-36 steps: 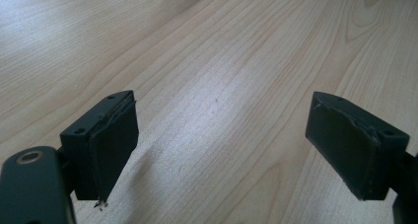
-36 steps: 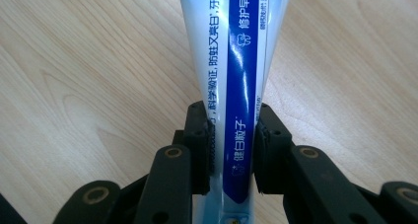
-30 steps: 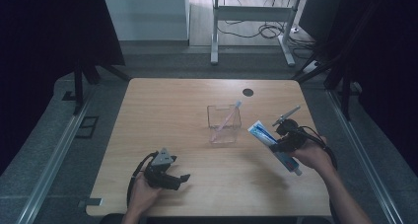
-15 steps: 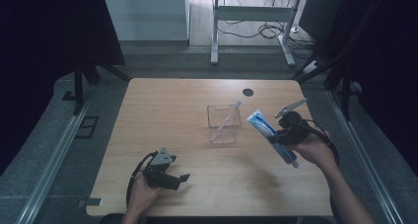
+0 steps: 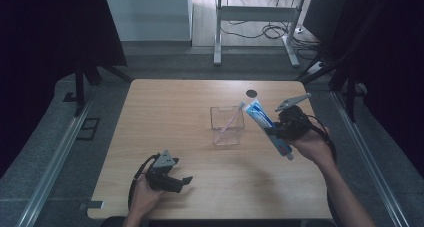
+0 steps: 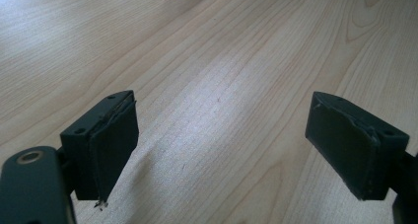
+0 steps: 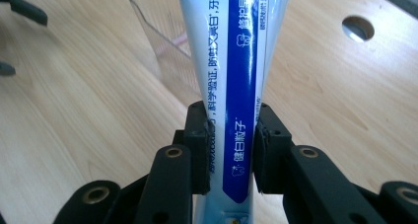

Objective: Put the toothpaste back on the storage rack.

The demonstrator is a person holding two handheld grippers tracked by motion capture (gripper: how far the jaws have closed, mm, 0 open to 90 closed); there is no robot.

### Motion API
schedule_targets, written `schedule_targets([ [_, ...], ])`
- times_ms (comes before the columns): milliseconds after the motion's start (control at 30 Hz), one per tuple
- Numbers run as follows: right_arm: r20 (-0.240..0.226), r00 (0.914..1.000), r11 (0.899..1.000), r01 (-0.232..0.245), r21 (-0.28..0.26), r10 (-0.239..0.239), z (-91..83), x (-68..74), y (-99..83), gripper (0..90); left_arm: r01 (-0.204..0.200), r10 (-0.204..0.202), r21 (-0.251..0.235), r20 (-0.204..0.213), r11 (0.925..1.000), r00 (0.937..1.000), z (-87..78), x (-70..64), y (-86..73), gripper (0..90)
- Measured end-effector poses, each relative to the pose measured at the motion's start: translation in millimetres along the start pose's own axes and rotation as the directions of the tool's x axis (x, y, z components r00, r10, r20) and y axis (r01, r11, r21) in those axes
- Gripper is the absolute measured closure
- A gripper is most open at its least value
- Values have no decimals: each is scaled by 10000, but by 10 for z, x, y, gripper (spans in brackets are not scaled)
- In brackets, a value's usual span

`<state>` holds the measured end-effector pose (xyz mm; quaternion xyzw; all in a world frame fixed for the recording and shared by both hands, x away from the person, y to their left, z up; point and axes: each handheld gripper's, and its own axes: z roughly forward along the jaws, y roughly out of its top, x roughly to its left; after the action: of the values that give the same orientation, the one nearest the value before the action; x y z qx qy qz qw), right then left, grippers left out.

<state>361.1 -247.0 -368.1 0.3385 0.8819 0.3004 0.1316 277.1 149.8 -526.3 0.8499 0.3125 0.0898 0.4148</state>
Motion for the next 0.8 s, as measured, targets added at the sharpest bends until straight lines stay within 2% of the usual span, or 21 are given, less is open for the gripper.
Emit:
schedule_targets([
  [300, -148, 9999, 9968, 15, -804, -27, 77, 41, 122, 724, -40, 40, 32, 17, 10000, 10000, 2, -2, 1, 130],
  [800, -385, 9992, 9859, -123, -1667, 60, 200, 72, 322, 724, -23, 23, -7, 30, 10000, 10000, -1, -1, 1, 130],
])
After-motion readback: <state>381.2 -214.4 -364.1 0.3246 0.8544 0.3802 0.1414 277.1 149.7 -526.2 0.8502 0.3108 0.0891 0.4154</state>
